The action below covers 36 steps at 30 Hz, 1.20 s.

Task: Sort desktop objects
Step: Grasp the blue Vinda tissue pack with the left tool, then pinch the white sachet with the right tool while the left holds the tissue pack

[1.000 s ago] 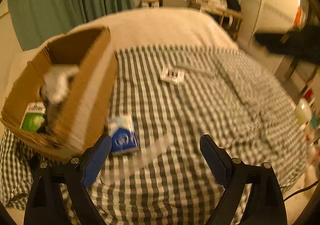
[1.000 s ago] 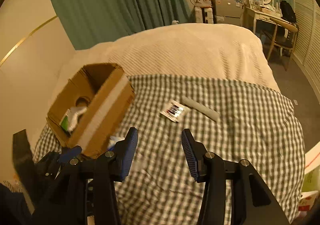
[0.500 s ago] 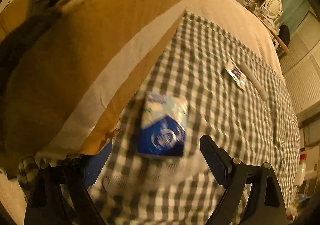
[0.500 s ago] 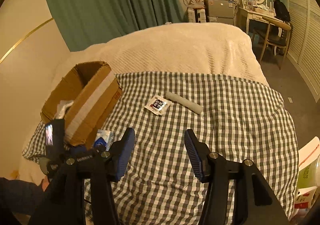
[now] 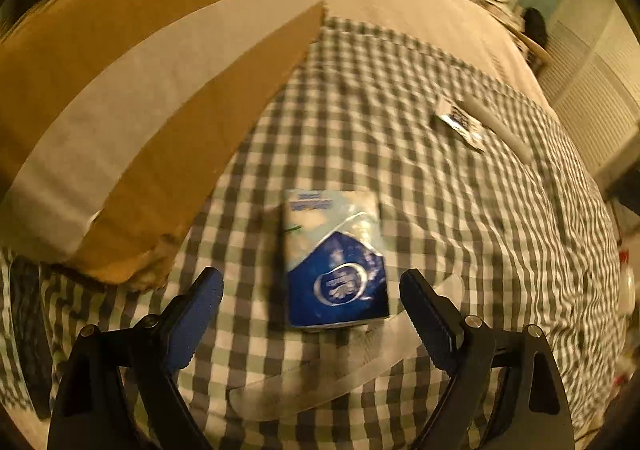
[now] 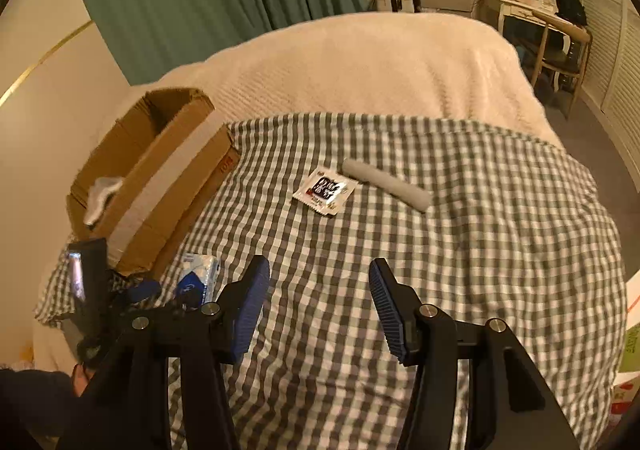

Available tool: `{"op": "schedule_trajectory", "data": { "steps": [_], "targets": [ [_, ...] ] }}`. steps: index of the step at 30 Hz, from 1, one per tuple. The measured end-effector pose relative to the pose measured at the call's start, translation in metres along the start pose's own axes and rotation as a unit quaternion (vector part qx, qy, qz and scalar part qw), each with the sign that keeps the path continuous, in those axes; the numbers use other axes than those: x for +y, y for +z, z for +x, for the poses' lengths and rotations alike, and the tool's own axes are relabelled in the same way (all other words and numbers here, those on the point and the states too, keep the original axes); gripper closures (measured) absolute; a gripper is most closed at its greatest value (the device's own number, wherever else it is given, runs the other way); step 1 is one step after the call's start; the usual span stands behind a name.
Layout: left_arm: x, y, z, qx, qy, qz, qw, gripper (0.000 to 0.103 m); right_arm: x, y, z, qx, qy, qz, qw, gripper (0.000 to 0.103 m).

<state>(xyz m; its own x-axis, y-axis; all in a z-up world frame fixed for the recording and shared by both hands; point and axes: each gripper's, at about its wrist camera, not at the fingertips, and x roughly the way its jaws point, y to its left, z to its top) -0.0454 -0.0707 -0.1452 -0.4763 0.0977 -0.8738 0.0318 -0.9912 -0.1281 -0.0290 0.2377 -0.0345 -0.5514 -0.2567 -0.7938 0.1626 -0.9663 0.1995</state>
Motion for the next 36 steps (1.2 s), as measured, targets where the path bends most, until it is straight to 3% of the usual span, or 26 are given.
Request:
{"op": "schedule_trajectory", "data": {
  "steps": [2, 4, 5, 9, 11, 15, 20, 27, 28, 31, 34, 35, 36],
  "targets": [
    [-0.007, 0.0, 0.003, -0.005, 0.002, 0.023, 0.9997, 0.011, 0.006, -0.002, 0.017, 0.011, 0.0, -0.009, 1.0, 0.051],
    [-0.012, 0.001, 0.01, 0.0, 0.004, 0.045, 0.999, 0.03, 0.009, -0.002, 0.035, 0.021, -0.003, -0.012, 1.0, 0.051],
    [-0.012, 0.003, 0.014, 0.006, 0.003, 0.049, 0.9988, 0.049, 0.01, -0.002, 0.043, 0.023, -0.003, -0.014, 1.0, 0.051],
    [-0.01, 0.006, 0.019, 0.005, -0.01, 0.057, 0.9983, 0.049, 0.003, 0.004, 0.073, 0.027, -0.003, 0.002, 1.0, 0.051],
    [-0.005, 0.012, 0.019, -0.006, -0.014, 0.064, 0.9978, 0.049, -0.001, 0.011, 0.089, 0.032, -0.003, 0.02, 0.999, 0.044],
    [-0.009, 0.028, 0.018, -0.025, -0.019, 0.07, 0.9971, 0.049, -0.002, 0.026, 0.122, 0.029, -0.008, 0.034, 0.999, 0.04],
    [-0.014, 0.048, 0.036, -0.033, -0.022, 0.059, 0.9974, 0.049, 0.011, 0.049, 0.158, 0.02, -0.035, 0.01, 0.999, 0.022],
    [-0.013, 0.049, 0.045, -0.031, -0.022, 0.058, 0.9976, 0.049, 0.006, 0.065, 0.206, 0.054, -0.09, -0.005, 0.994, 0.018],
    [-0.014, 0.049, 0.045, -0.031, -0.02, 0.059, 0.9975, 0.049, 0.004, 0.065, 0.21, 0.061, -0.094, -0.005, 0.994, 0.021],
    [-0.014, 0.049, 0.044, -0.03, -0.016, 0.056, 0.9979, 0.049, -0.002, 0.063, 0.207, 0.057, -0.095, -0.009, 0.994, 0.053],
    [-0.018, 0.051, 0.043, -0.031, -0.012, 0.052, 0.9981, 0.049, -0.008, 0.064, 0.197, 0.051, -0.083, -0.014, 0.995, 0.073],
    [-0.019, 0.051, 0.041, -0.033, -0.011, 0.051, 0.9981, 0.049, -0.009, 0.063, 0.192, 0.048, -0.077, -0.015, 0.996, 0.089],
    [-0.02, 0.052, 0.04, -0.035, -0.01, 0.051, 0.9981, 0.049, -0.01, 0.063, 0.186, 0.044, -0.068, -0.016, 0.997, 0.089]
  ]
}}
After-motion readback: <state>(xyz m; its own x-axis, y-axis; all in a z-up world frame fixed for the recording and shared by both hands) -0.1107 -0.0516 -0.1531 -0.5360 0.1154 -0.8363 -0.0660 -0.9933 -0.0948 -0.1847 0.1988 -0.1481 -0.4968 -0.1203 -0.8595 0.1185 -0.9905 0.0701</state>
